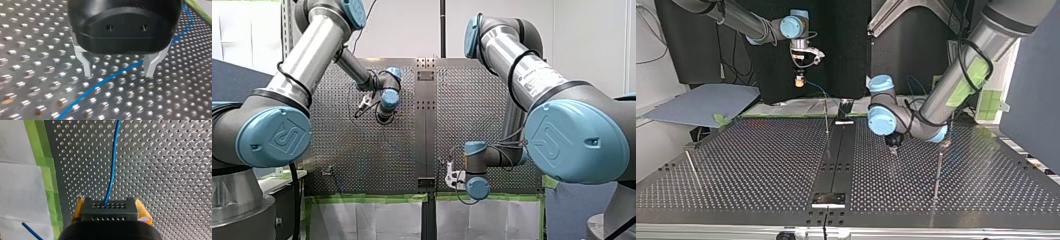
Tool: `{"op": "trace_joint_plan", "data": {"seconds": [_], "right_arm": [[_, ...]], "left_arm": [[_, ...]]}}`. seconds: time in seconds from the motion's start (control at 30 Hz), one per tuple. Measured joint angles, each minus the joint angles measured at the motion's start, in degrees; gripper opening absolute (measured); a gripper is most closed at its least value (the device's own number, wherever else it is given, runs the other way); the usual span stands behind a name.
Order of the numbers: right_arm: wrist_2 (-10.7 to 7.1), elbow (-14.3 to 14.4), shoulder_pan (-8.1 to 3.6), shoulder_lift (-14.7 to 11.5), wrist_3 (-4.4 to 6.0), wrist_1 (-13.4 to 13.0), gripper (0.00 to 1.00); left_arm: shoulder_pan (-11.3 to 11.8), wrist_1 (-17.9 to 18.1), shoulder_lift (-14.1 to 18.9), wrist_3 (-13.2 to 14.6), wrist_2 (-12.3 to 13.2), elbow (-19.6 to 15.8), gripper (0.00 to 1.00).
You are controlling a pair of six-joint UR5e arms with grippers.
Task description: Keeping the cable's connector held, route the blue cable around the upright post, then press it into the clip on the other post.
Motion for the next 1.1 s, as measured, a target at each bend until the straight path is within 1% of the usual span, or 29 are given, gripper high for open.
{"op": "trace_joint_plan", "data": {"seconds": [0.23,0.47,0.6,0.67,0.8,0.97,1.1], "right_arm": [[0.0,0.01,0.01,0.01,-0.12,0.09,0.0],[0.0,0.01,0.01,0.02,-0.2,0.19,0.0],[0.0,0.0,0.01,0.02,-0.24,0.29,0.0],[0.0,0.0,0.01,0.02,-0.24,0.3,0.0],[0.0,0.0,0.01,0.03,-0.25,0.32,0.0],[0.0,0.01,0.01,0.03,-0.25,0.28,0.0],[0.0,0.01,0.01,-0.01,-0.39,0.3,0.0]], "left_arm": [[-0.72,-0.13,-3.81,1.14,-1.63,0.0,1.0],[-0.87,-0.26,-4.97,1.18,-2.29,0.0,1.0],[-1.21,-0.68,-6.35,1.07,-2.22,-0.03,1.0],[-1.53,-0.71,-7.25,0.7,-2.03,-0.03,1.0],[-1.91,-0.33,-8.02,-0.52,-1.56,-0.05,1.0],[-1.99,-0.14,-9.01,-3.11,0.52,-0.03,1.0],[-2.23,0.32,-10.7,-5.35,2.7,-0.02,1.0]]}}
